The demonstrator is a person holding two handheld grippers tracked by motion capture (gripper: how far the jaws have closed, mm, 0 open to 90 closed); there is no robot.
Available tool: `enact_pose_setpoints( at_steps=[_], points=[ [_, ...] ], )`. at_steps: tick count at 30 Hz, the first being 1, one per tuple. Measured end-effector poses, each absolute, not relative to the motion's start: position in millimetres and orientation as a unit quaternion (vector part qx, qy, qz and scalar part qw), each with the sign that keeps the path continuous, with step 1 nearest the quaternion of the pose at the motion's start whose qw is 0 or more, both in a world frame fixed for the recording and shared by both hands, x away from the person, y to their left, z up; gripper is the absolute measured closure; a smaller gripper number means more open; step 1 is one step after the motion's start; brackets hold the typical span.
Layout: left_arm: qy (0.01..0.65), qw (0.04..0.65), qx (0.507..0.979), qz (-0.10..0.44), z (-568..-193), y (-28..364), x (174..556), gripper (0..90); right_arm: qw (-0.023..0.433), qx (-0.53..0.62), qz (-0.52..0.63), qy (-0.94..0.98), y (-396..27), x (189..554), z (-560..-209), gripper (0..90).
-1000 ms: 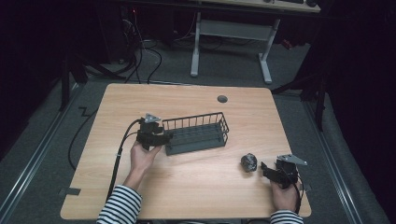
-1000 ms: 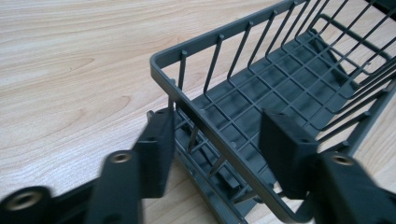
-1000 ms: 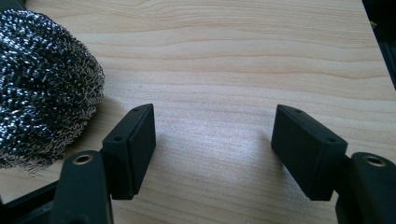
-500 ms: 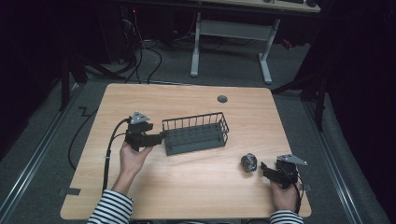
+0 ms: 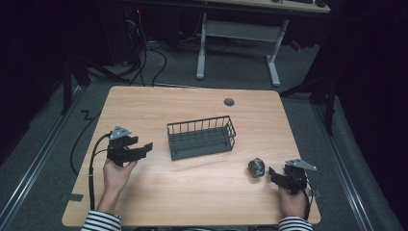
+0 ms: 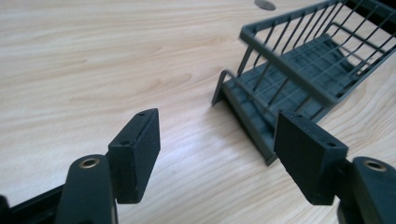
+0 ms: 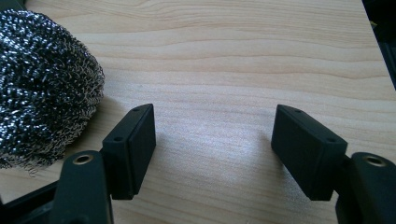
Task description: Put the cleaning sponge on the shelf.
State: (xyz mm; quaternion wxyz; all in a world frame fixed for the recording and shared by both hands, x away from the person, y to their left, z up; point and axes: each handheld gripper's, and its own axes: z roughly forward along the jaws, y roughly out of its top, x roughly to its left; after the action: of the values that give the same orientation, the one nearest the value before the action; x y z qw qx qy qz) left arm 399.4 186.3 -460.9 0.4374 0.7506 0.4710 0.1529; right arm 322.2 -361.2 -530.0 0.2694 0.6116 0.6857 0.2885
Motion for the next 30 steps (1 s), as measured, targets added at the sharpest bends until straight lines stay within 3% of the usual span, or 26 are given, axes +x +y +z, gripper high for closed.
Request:
enact_pose_setpoints(
  at_steps=[14, 30],
  points=[
    [0.504, 0.410, 0.744, 0.155, -493, 217, 384, 31.7, 0.270, 0.612, 0.288, 0.686, -361, 322, -530, 31.1],
    [0.525, 0.380, 0.742, 0.170, -525, 221, 374, 31.9, 0.270, 0.612, 0.288, 0.685, -361, 322, -530, 31.1]
  ],
)
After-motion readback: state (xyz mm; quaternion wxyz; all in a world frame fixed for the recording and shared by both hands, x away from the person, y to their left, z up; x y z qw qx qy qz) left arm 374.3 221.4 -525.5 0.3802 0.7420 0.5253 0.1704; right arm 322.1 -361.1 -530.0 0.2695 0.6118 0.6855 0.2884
